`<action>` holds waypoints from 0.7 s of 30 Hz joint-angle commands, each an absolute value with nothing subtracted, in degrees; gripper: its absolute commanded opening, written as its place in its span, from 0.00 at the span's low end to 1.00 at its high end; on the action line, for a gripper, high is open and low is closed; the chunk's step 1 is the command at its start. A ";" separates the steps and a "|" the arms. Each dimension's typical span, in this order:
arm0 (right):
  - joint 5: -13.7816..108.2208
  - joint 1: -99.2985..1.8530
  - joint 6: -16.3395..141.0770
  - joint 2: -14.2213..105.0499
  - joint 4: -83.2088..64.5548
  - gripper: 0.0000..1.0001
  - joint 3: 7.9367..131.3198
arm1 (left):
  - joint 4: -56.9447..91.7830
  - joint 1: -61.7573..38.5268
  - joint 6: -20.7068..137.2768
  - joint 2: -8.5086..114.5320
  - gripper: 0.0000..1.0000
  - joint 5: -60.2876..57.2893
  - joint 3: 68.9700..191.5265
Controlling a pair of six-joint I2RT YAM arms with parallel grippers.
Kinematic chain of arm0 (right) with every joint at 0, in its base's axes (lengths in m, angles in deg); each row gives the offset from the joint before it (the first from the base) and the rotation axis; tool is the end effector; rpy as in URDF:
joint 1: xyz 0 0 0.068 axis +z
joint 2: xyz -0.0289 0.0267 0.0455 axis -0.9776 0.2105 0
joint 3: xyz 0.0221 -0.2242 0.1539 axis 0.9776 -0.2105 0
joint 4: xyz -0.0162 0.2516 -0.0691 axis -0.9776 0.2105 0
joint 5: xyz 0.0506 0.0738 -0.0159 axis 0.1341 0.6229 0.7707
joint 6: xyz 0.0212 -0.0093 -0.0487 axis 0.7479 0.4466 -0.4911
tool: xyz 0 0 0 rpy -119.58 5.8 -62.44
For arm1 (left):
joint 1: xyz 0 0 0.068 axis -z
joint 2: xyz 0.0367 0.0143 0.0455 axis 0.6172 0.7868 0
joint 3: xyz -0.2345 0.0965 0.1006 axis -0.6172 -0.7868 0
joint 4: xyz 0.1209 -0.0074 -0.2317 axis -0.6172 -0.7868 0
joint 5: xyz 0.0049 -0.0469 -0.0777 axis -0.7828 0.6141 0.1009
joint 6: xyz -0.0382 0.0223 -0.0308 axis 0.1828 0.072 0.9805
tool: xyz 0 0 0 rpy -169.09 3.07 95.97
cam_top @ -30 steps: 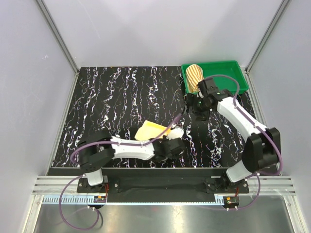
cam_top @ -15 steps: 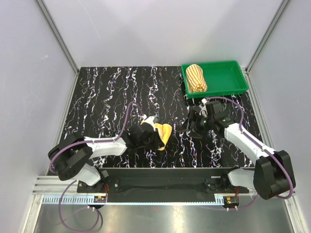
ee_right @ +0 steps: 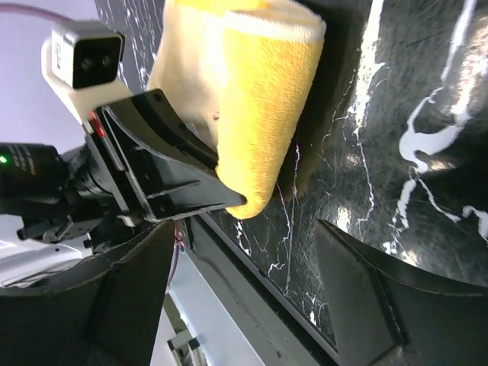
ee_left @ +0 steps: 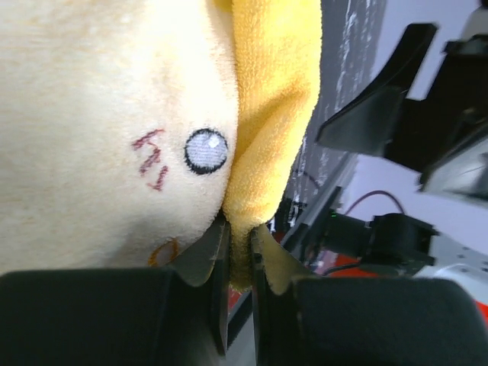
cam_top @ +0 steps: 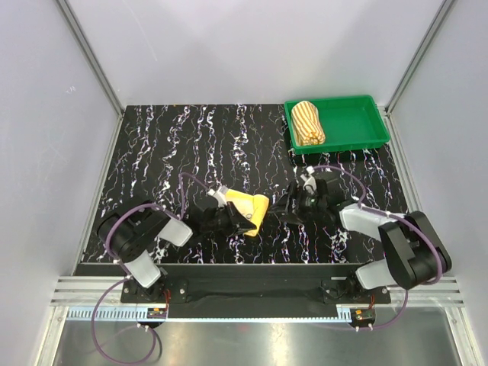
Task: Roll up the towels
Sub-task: Roll the towel
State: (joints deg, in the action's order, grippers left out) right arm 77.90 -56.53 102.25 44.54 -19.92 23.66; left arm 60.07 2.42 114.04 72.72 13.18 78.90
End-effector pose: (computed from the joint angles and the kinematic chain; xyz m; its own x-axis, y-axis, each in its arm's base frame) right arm 0.2291 0.1131 0.1564 -0.9423 0.2450 -0.2280 -0.0561 0.5558 0.8294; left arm 0.1890 -0.1798 0.1042 -0.9345 -0.3191 -0.1580 -0.0159 0.4805 -0.8769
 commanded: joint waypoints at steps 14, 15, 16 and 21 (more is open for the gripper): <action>75.53 -49.20 105.39 61.80 -41.82 0.73 25.55 | 88.70 -2.61 133.80 83.95 0.00 23.11 72.85; 75.44 -49.11 105.48 62.94 -42.26 0.72 25.98 | 89.05 -2.69 133.89 84.21 0.00 23.11 72.76; 75.44 -49.02 105.65 63.47 -42.53 0.72 26.25 | 89.58 -2.69 133.98 84.83 0.00 23.11 72.50; 75.18 -48.06 105.83 66.63 -44.02 0.63 28.09 | 91.16 -2.87 134.51 86.32 0.00 23.46 72.67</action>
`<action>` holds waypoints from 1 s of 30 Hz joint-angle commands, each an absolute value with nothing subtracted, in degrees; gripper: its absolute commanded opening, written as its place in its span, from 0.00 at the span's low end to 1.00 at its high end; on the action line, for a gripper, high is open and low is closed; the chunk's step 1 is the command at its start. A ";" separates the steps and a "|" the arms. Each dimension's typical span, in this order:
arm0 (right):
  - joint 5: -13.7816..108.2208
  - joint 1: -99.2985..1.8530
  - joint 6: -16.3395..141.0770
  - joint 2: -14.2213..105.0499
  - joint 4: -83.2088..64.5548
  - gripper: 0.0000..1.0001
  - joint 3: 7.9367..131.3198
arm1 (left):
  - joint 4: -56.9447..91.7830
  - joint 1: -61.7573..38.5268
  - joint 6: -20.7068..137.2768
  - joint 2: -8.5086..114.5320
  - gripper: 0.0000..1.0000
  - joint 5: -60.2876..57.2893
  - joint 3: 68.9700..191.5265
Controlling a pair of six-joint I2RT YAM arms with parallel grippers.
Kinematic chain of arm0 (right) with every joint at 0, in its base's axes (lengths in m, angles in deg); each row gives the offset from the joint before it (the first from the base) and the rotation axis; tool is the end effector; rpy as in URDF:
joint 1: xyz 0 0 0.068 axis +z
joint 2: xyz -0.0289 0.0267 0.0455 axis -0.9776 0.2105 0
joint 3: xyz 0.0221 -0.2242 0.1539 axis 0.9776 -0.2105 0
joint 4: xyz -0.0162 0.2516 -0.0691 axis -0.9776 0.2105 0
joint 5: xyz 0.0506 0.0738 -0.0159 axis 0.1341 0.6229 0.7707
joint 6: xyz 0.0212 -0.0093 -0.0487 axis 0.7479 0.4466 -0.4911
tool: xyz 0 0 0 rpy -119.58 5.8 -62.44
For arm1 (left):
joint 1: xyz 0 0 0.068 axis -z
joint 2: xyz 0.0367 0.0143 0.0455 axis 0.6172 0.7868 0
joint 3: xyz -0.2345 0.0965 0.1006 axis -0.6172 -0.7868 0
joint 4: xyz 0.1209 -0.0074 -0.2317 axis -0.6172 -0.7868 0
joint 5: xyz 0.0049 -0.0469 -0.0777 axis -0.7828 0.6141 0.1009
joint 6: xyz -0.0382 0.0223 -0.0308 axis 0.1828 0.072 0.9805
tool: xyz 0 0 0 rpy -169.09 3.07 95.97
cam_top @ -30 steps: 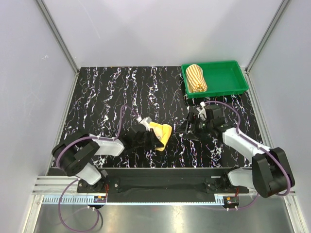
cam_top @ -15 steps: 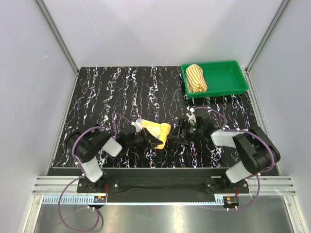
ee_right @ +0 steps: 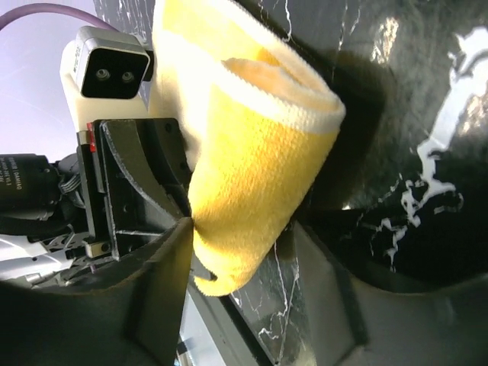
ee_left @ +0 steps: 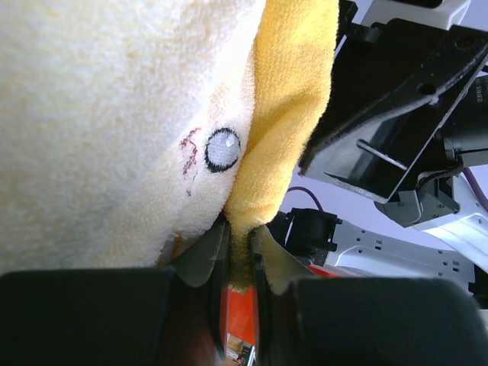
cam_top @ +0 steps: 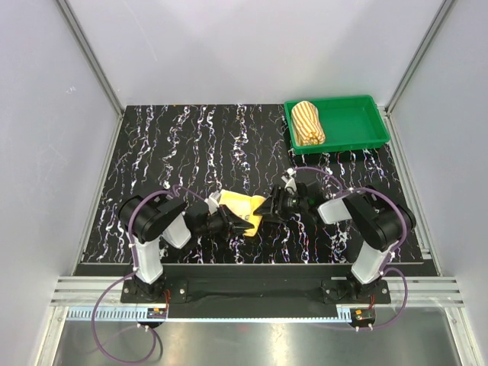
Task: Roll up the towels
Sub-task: Roll the towel
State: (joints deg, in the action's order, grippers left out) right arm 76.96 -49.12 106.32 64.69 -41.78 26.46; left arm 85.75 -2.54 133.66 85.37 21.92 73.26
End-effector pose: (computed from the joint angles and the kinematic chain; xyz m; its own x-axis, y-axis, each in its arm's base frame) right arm 0.2509 0.1621 0.1087 -0.9556 0.1780 -0.2349 -0.1144 0.5105 0.8522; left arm 0.1893 -0.1583 0.0781 -0.9057 -0.3970 0.1485 -0.2589 0.2408 -0.9354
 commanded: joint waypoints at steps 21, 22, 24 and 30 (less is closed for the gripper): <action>67.01 -46.30 95.55 57.41 -8.37 0.21 39.68 | 41.72 -2.96 111.23 66.49 0.63 18.90 82.24; 65.70 -46.12 94.24 57.06 -6.25 0.20 40.57 | 34.37 -2.96 107.91 65.33 0.65 16.72 83.47; 64.28 -45.77 92.83 56.44 0.51 0.20 43.37 | 27.57 -2.61 104.82 61.74 0.67 13.81 86.98; 58.04 -44.72 88.43 57.93 16.60 0.20 50.41 | 5.49 5.38 94.96 53.29 0.68 -7.71 97.36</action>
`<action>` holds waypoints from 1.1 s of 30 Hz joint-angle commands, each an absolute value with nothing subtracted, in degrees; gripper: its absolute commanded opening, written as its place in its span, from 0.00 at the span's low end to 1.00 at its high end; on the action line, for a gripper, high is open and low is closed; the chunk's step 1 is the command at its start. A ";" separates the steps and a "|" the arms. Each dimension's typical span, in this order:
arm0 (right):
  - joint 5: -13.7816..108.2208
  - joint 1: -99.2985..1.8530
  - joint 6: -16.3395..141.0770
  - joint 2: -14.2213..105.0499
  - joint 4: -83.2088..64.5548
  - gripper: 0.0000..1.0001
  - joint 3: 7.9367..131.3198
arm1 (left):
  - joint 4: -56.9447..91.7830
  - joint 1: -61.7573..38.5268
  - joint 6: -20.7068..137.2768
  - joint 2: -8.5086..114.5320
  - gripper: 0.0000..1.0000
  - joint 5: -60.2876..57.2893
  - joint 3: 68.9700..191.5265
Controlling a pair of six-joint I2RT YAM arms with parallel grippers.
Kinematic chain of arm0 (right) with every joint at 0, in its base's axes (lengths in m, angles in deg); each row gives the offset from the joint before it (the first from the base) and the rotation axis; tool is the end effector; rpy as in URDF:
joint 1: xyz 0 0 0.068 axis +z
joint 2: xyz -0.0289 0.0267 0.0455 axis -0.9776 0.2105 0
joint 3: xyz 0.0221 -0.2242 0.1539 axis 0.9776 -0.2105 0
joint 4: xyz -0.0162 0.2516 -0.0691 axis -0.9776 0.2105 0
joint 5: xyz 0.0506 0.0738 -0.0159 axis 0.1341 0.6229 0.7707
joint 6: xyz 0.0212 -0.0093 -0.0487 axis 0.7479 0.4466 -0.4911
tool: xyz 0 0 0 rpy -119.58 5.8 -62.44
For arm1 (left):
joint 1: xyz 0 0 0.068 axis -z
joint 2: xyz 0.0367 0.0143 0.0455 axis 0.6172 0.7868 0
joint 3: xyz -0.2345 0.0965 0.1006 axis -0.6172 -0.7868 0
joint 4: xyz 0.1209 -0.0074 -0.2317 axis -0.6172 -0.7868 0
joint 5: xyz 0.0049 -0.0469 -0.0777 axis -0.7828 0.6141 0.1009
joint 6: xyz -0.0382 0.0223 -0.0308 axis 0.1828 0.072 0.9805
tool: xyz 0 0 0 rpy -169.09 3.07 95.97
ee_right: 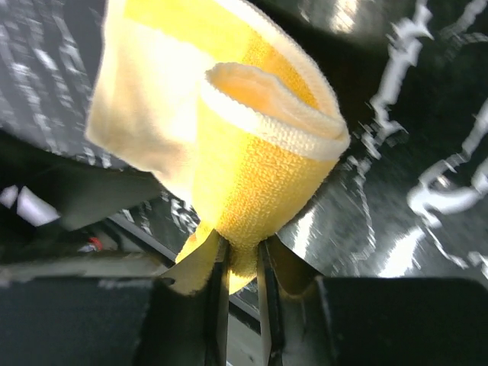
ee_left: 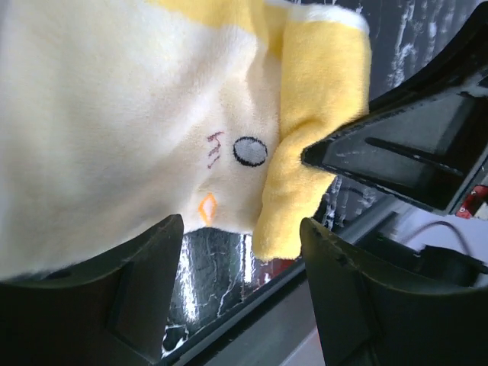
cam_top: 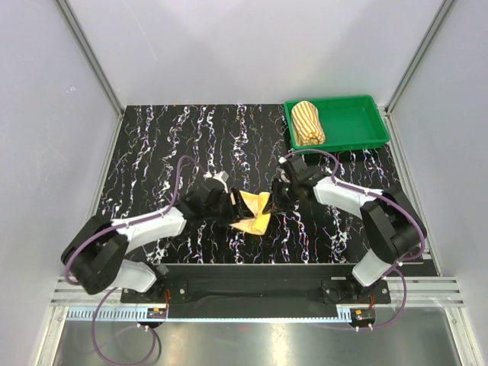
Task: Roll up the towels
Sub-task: Roll the towel
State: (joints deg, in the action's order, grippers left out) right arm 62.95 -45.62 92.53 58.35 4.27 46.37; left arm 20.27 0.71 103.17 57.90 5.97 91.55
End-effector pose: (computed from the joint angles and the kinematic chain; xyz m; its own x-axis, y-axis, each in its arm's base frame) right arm 0.2643 0.1833 0.1707 -0.9670 0.0430 -0.2513 -0.1208 0.7908 0.6000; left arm 0.2024 -0.1752 0.1638 -0.9213 -0.2885 -0.2606 -0.0132 0.6932 -0.7207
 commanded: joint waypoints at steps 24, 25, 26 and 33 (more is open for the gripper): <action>54.17 -44.36 85.44 64.44 27.08 0.18 56.04 | -7.88 39.76 81.68 79.46 0.62 -48.08 126.37; 54.26 -44.28 85.35 64.44 27.17 0.18 55.96 | -8.06 39.76 82.03 80.08 0.62 -48.25 126.37; 54.26 -44.28 85.44 64.35 27.17 0.18 55.96 | -8.15 39.76 82.21 81.13 0.61 -48.34 126.37; 55.13 -44.36 85.17 64.18 27.43 0.18 55.78 | -7.71 39.67 82.74 86.41 0.55 -47.73 126.46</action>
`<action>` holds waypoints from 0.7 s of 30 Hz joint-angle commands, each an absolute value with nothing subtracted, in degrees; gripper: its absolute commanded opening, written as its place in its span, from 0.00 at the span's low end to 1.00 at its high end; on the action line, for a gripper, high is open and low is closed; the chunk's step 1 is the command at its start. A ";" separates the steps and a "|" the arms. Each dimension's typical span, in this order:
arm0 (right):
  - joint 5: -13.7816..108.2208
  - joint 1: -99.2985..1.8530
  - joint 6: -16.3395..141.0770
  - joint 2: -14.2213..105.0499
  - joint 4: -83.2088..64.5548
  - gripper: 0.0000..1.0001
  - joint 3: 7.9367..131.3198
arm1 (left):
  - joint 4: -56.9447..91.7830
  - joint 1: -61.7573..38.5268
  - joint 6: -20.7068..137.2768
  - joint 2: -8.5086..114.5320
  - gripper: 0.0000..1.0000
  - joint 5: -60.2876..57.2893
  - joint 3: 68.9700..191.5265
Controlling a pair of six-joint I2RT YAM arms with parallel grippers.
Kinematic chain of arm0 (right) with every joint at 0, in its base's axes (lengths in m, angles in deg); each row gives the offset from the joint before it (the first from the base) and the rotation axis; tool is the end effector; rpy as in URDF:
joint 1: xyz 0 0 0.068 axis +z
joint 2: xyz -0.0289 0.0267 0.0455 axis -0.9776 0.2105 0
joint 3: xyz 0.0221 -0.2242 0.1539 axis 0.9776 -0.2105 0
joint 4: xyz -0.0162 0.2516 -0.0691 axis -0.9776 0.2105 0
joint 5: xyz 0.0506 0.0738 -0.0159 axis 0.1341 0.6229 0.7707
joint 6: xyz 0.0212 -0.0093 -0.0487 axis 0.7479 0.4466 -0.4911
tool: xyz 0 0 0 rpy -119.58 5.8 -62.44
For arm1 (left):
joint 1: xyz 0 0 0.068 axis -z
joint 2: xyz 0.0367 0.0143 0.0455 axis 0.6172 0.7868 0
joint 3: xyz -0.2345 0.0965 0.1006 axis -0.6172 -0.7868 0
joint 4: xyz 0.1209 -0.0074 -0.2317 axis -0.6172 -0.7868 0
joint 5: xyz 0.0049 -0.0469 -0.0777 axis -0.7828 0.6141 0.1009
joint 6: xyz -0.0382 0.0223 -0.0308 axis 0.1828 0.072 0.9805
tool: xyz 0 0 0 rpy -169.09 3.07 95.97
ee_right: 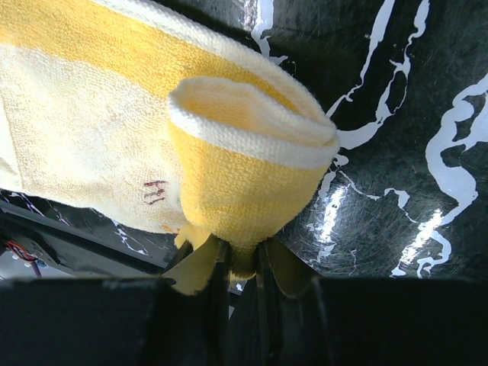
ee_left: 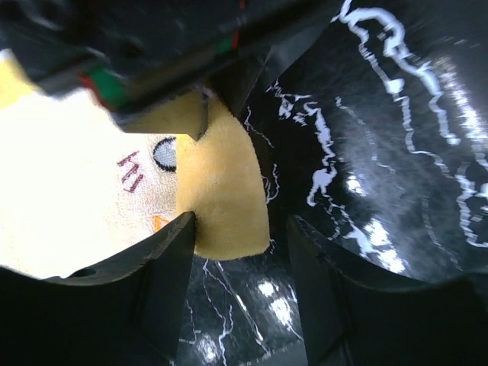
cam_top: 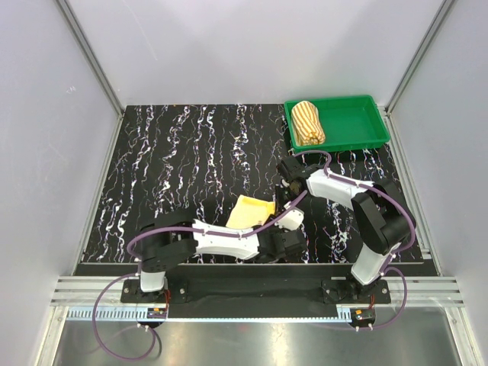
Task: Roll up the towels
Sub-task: Roll the towel
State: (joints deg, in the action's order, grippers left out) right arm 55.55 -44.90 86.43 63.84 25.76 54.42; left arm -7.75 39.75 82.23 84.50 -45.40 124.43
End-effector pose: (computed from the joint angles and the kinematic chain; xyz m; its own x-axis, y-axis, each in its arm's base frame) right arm 0.2632 0.1822 0.1617 -0.9944 -0.0567 -0.0894 -0.0855 0.9280 0.3627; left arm 0.0976 -0.3551 0.1602 -0.5833 0.4663 -0.6651 0.4929 0.8540 0.1666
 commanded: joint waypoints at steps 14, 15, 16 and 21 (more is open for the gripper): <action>56.81 -44.36 84.82 63.39 28.31 0.21 56.31 | -8.50 38.97 83.97 87.91 0.15 -48.17 126.81; 56.46 -44.36 84.82 63.13 28.48 0.23 56.40 | -8.15 38.97 83.97 87.82 0.13 -48.08 126.37; 56.19 -44.36 84.65 62.69 29.09 0.27 56.48 | -7.98 38.79 84.06 87.65 0.12 -47.73 126.20; 50.76 -44.98 82.98 61.28 34.44 0.71 59.03 | -6.05 37.91 84.06 86.07 0.10 -45.54 124.53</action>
